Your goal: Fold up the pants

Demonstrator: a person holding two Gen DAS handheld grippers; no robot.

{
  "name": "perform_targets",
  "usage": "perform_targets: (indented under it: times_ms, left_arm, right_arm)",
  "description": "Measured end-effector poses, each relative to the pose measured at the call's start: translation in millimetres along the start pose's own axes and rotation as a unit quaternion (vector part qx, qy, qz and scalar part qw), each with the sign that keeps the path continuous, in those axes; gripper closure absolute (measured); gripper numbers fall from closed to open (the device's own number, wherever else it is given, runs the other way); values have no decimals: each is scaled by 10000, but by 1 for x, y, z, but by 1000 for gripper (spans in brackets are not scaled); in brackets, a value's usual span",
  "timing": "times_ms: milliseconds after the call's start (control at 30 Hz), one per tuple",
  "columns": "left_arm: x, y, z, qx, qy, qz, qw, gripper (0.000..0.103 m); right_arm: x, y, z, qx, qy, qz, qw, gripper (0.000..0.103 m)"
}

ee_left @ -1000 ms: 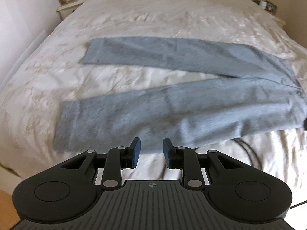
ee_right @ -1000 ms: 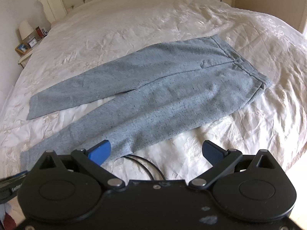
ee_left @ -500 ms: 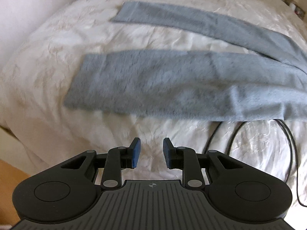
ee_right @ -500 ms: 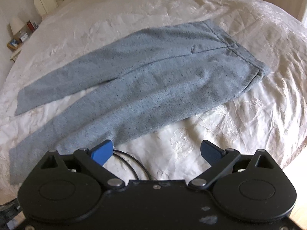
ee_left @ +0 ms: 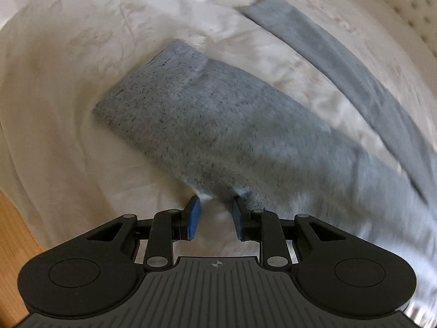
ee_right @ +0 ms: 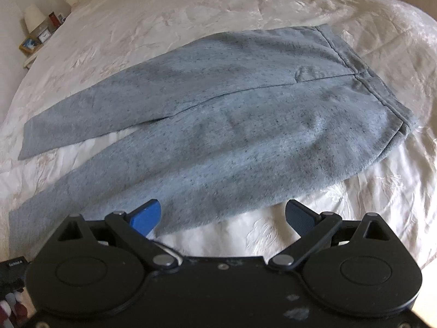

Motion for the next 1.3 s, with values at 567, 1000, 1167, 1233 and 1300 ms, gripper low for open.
perform_targets:
  times_ms: [567, 1000, 1167, 1233, 1300]
  left_arm:
    - [2, 17, -3, -32, 10, -387, 9992, 78]
    - [6, 15, 4, -18, -131, -996, 9949, 77]
    - [13, 3, 5, -22, -37, -1238, 9923, 77]
    - [19, -1, 7, -51, -14, -1331, 9911, 77]
    - [25, -5, 9, -56, -8, -1366, 9906, 77]
  right_arm:
    - [30, 141, 61, -185, -138, 1620, 9865, 16]
    - [47, 161, 91, 588, -292, 1839, 9807, 93]
    - [48, 157, 80, 609, -155, 1738, 9828, 96]
    - [44, 156, 74, 593, -117, 1736, 9830, 96]
    - [43, 155, 72, 557, -94, 1763, 9827, 96]
Point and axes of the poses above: each gripper's, at about its wrist camera, not at the fingertips, and z roughly the way its jaws point, y to its right, x to its top, the point moved 1 cm from there along z, roughly the way its jaws point, and after that the axes turned 5 degrees about x, right-handed, at the moved point
